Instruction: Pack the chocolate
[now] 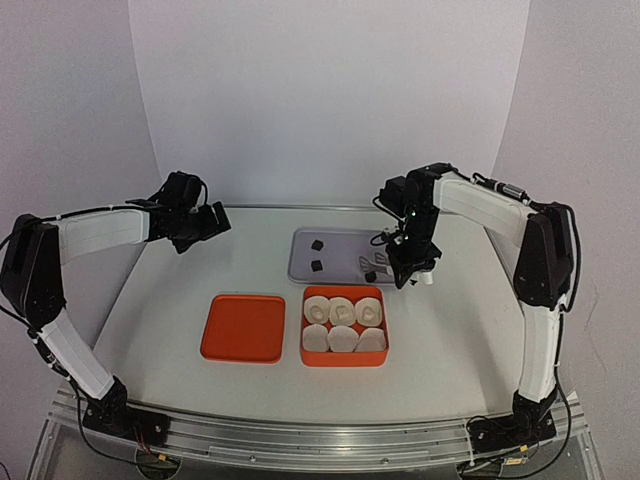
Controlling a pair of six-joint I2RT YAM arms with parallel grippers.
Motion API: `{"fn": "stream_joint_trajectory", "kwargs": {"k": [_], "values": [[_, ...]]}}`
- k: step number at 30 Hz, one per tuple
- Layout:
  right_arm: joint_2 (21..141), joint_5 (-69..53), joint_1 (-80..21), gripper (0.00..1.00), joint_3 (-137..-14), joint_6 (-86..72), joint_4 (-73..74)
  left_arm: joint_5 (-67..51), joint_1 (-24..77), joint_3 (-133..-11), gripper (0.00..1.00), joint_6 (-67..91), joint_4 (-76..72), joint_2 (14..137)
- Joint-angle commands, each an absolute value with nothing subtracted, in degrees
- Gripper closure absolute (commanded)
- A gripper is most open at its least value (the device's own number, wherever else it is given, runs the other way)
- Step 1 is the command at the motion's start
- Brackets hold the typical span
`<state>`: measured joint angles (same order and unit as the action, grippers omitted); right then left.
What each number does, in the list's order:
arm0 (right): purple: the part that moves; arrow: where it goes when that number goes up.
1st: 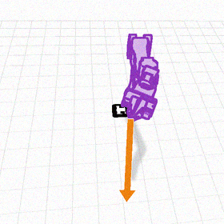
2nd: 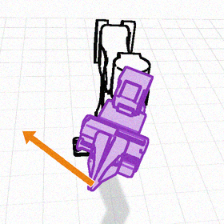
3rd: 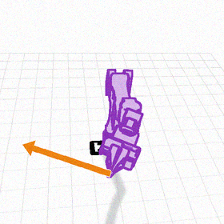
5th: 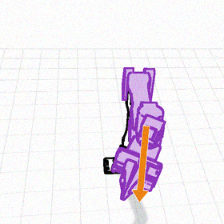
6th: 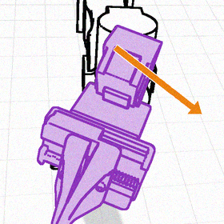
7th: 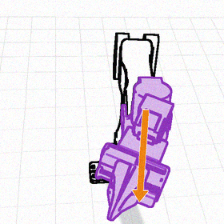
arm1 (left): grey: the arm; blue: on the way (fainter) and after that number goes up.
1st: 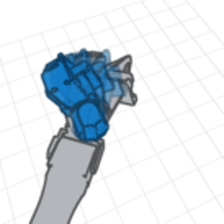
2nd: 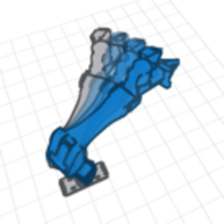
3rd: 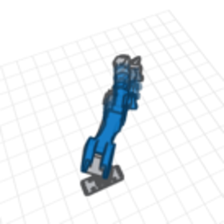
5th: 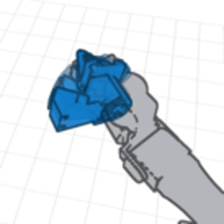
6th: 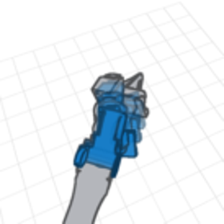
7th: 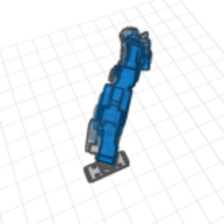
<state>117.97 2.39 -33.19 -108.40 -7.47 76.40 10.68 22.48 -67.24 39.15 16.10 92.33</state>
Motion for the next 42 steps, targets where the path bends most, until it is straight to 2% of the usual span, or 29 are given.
{"fn": "stream_joint_trajectory", "kwargs": {"k": [1,25,42], "values": [[118.14,2.23,-33.49,0.66,-110.57,-6.94,82.90,11.75,22.24,-69.04,0.00,39.98,15.64,92.65],[117.68,1.82,-33.50,0.66,-106.45,-7.82,87.28,11.62,22.23,-67.62,0.00,40.38,15.73,91.58],[119.72,1.81,-34.12,0.71,-108.35,-7.64,88.36,12.08,22.24,-65.32,0.00,40.74,15.73,89.09]]}}
